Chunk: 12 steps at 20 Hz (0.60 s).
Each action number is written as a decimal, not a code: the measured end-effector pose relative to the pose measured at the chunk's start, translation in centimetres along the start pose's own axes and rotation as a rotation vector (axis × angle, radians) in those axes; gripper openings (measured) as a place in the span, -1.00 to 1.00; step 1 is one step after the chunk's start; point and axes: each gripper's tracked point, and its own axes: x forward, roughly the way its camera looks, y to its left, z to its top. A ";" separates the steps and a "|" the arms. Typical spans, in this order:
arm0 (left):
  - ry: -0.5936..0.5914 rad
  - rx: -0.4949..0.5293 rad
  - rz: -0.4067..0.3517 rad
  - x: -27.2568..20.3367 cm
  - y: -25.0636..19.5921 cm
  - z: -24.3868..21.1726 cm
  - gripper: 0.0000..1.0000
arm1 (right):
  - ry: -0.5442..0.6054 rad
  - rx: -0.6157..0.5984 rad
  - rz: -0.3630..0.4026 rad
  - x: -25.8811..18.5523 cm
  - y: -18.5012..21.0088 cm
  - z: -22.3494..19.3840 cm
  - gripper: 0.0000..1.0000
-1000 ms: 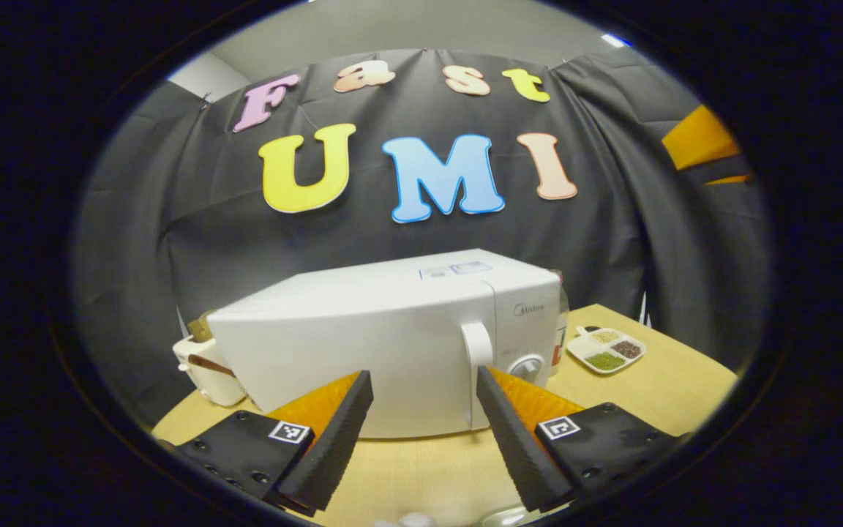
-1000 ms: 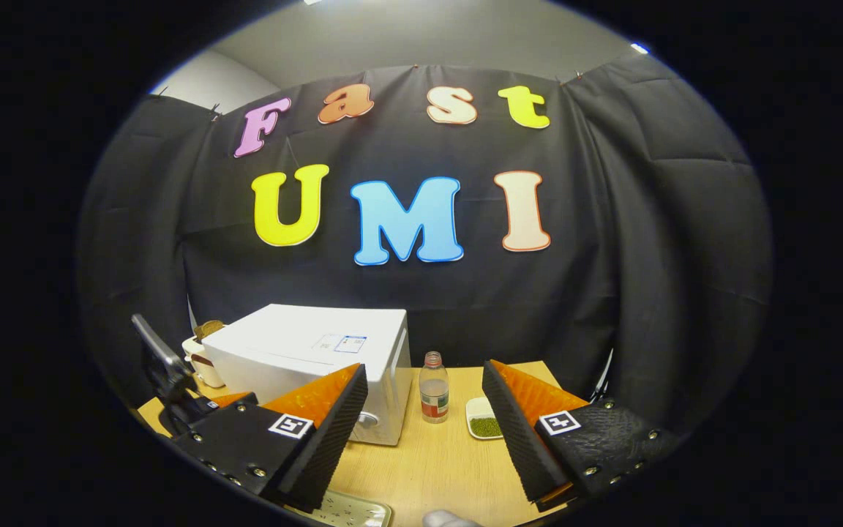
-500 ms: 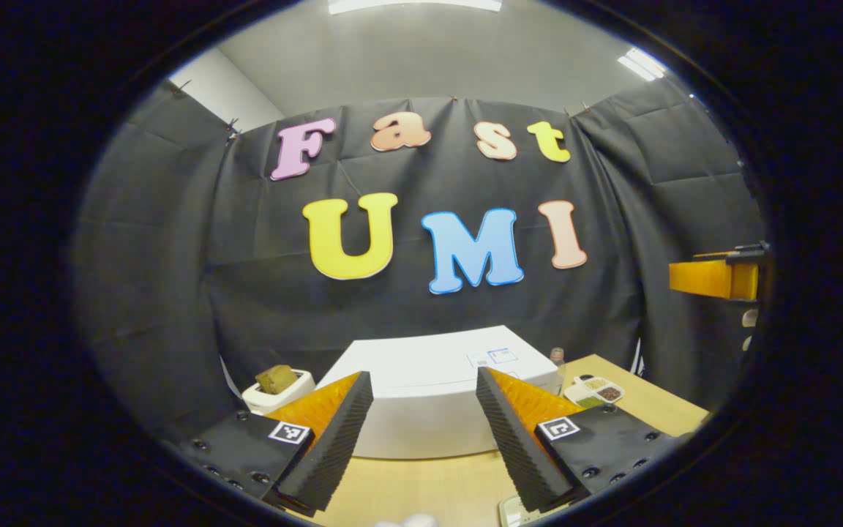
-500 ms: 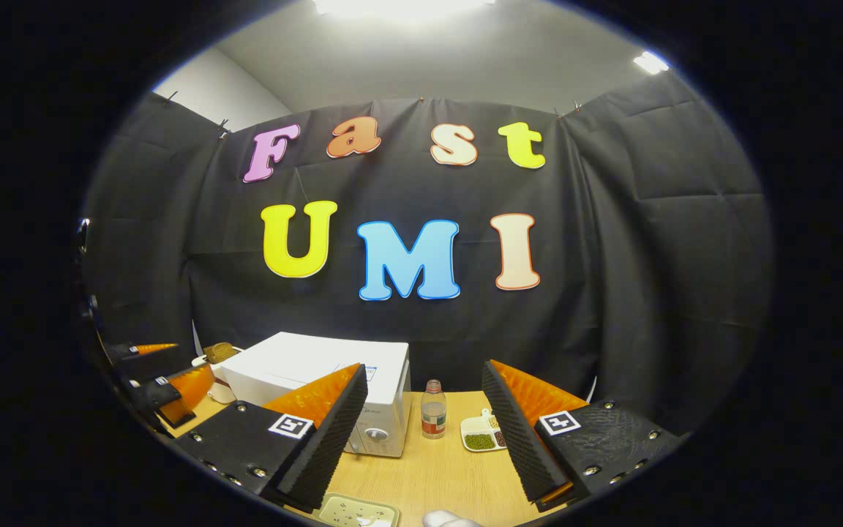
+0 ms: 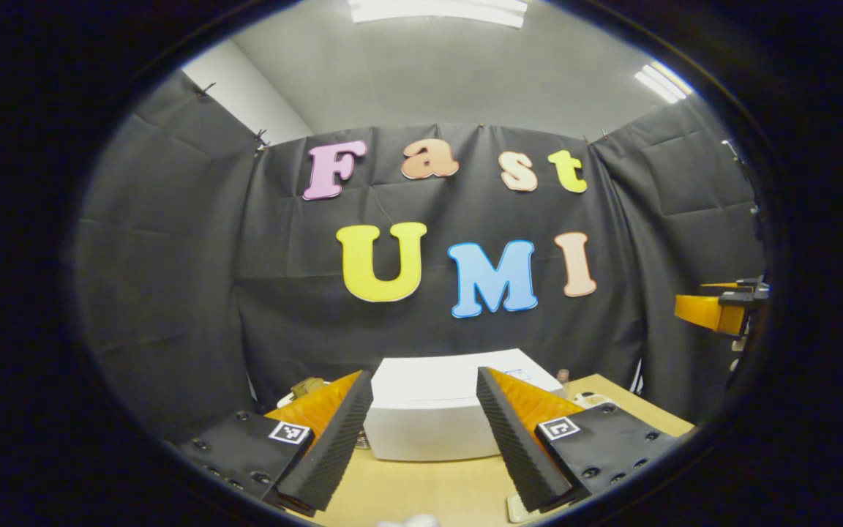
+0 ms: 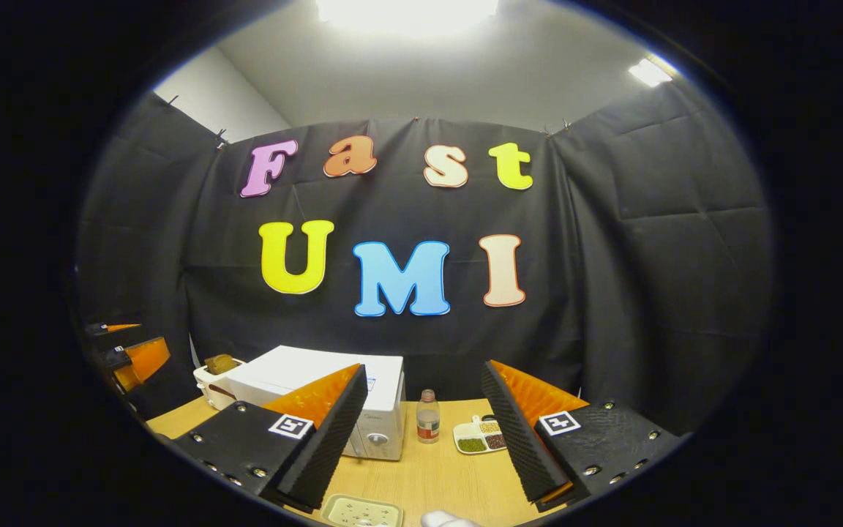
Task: Open the microwave oven with the left hand, put the food in, and close the microwave oven.
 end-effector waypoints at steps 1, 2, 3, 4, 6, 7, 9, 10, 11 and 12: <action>0.000 0.003 0.002 -0.2 0.3 0.1 0.96 | 0.002 -0.005 0.000 -0.3 0.1 -0.1 0.92; -0.004 0.007 0.002 -0.5 0.4 0.4 0.93 | 0.001 -0.007 0.004 -0.5 0.4 -0.1 0.93; -0.008 0.005 -0.003 -0.7 0.3 0.6 0.90 | 0.003 -0.006 0.004 -0.6 0.5 -0.2 0.93; -0.016 -0.002 -0.007 -0.9 0.3 0.9 0.99 | 0.005 -0.003 0.006 -0.7 0.6 -0.1 0.93; -0.008 -0.003 -0.005 -0.8 0.4 0.8 0.99 | 0.005 0.001 0.009 -0.9 0.8 -0.1 0.92; -0.011 -0.004 -0.007 -0.9 0.4 1.0 0.99 | 0.002 -0.003 0.009 -1.1 0.8 -0.1 0.92; -0.016 -0.007 -0.009 -1.0 0.3 1.4 0.99 | -0.007 -0.005 -0.002 -1.1 0.5 0.2 0.92; -0.016 -0.015 -0.013 -1.2 0.1 1.7 0.94 | -0.010 0.000 -0.003 -1.2 0.5 0.4 0.92; -0.019 -0.023 -0.020 -1.3 -0.1 1.8 0.99 | -0.012 0.007 -0.003 -1.2 0.6 0.4 0.93; -0.022 -0.025 -0.019 -1.4 -0.1 2.0 0.94 | -0.011 0.011 -0.004 -1.3 0.6 0.4 0.93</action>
